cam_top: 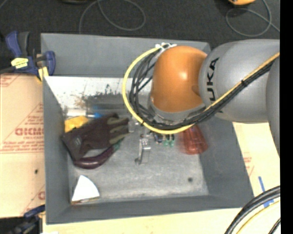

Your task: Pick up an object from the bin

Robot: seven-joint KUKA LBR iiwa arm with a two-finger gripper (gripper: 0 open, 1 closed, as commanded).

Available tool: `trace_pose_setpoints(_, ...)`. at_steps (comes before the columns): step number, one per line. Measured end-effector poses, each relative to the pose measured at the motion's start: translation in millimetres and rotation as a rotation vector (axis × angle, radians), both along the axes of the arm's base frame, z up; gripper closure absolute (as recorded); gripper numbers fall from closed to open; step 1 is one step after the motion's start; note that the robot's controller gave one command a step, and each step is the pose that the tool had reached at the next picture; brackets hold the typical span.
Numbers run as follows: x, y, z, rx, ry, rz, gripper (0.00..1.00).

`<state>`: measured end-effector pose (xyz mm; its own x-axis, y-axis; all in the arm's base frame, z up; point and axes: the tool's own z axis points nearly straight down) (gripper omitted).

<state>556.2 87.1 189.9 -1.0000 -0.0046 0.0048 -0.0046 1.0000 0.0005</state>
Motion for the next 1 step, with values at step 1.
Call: trace_pose_setpoints(1, 1.6, -0.4, 4.6, 0.001, -0.008, -0.002, 0.0)
